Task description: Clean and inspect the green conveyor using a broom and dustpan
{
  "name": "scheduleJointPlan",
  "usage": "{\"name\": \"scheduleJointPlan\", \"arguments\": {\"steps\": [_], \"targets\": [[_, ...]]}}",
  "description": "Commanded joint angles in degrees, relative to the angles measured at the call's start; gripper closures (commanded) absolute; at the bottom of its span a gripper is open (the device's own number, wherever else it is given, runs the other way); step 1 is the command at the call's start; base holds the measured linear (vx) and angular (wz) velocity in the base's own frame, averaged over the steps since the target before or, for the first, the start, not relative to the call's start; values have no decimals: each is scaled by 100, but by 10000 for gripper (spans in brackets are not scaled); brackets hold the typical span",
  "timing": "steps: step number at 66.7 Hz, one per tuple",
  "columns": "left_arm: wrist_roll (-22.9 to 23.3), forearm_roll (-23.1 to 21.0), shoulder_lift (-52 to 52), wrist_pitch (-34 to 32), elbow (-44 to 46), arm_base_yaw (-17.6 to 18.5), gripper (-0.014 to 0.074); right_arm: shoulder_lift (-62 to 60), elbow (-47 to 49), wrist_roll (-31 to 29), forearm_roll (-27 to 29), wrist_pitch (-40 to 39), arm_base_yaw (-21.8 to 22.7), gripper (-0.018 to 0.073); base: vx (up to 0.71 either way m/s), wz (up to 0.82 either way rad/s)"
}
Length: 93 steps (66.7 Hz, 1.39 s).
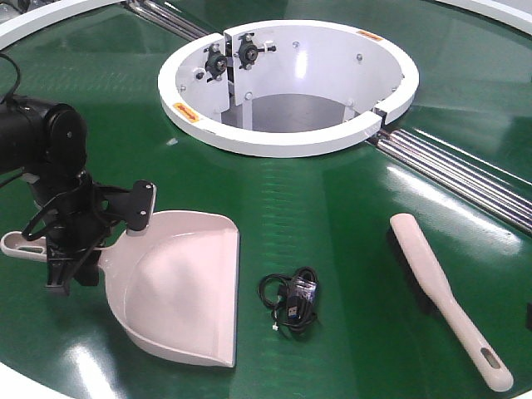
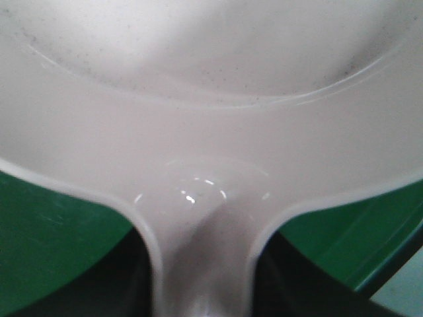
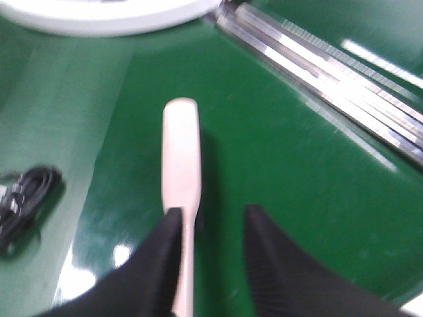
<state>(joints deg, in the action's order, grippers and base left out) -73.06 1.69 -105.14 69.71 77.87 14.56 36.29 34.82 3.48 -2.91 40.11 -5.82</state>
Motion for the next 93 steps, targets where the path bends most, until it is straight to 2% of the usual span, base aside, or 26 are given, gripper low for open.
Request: {"name": "scheduleJointPlan", "arguments": {"steps": [1,7,14,42,76,84,93], "targets": [[46,-84,265,55,154,25,604,370,414,-59,-129,-31,-189,133,0,0],[46,-84,265,55,154,25,604,723,682,-59,-129,121,-328,49,0,0],[46,-84,265,55,154,25,604,1363,1075,-59,-171,388,-423,9,0,0],[46,-84,265,55,154,25,604,4023,2341,-296,-125,1839,-545,31,0,0],[46,-84,265,55,154,25,604,5566,2463,-348,-131,1958,-537,33,0,0],[46,-84,265,55,154,25,604,5748,2463,-348,-131,1998,-537,59,0,0],[46,-84,265,55,154,25,604,5919,2463,-348,-131,2012,-537,132,0,0]]}}
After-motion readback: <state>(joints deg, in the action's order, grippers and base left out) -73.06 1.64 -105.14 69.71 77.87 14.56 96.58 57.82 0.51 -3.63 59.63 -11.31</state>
